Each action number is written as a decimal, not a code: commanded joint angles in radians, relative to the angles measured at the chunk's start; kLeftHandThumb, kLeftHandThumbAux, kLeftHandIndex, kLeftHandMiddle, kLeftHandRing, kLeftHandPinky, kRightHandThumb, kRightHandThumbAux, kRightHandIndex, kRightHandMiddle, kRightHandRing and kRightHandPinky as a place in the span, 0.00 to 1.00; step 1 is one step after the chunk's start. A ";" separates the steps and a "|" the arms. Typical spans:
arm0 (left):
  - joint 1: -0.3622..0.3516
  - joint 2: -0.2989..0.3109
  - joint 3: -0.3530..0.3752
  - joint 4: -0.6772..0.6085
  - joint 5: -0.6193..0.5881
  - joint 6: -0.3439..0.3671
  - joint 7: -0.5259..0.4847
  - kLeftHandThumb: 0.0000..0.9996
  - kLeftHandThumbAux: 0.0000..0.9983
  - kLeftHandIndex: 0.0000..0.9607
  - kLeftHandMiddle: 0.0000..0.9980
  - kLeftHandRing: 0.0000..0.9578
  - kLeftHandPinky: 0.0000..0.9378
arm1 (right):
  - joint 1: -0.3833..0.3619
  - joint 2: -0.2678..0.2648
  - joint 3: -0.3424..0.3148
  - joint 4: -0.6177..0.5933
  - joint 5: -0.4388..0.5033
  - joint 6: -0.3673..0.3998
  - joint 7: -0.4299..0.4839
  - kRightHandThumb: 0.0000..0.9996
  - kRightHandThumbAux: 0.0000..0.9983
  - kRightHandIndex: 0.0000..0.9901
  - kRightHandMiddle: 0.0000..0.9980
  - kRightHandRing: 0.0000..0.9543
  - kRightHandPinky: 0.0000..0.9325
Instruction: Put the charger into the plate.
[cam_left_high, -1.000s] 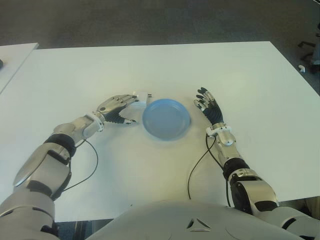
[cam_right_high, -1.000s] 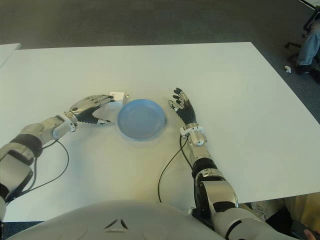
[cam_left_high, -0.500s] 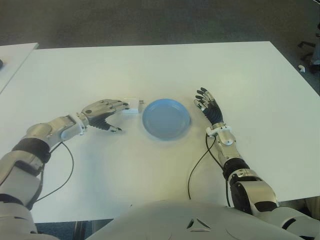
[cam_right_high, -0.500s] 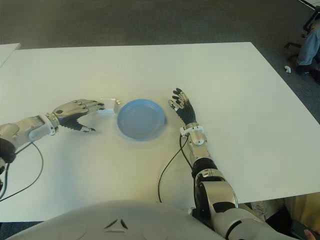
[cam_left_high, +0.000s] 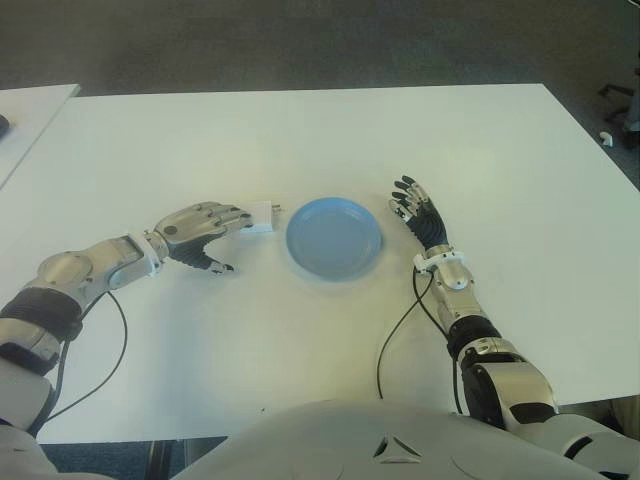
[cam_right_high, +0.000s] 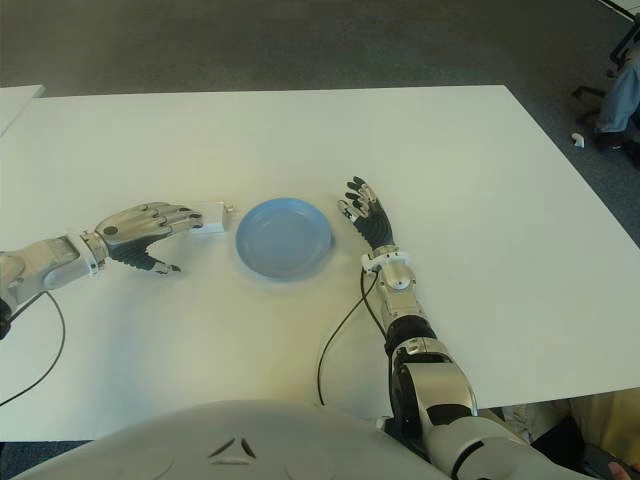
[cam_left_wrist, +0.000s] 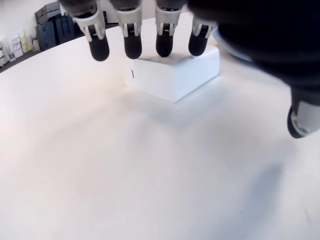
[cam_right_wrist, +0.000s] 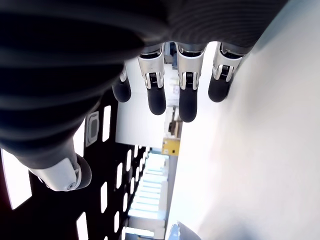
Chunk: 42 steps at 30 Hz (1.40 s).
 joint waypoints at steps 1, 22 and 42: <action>0.045 0.026 0.013 -0.031 0.034 0.004 -0.016 0.00 0.36 0.00 0.00 0.00 0.00 | 0.018 -0.004 -0.004 0.019 0.005 0.030 0.004 0.06 0.58 0.00 0.14 0.16 0.09; 0.131 0.042 0.099 -0.161 0.035 0.064 -0.058 0.00 0.36 0.00 0.00 0.00 0.00 | 0.017 -0.016 -0.019 0.047 0.018 0.004 0.030 0.06 0.63 0.00 0.16 0.17 0.10; -0.093 -0.183 0.067 0.165 0.065 0.101 0.132 0.12 0.27 0.00 0.00 0.00 0.00 | 0.008 -0.019 -0.013 0.084 0.009 -0.023 0.017 0.08 0.64 0.00 0.16 0.18 0.10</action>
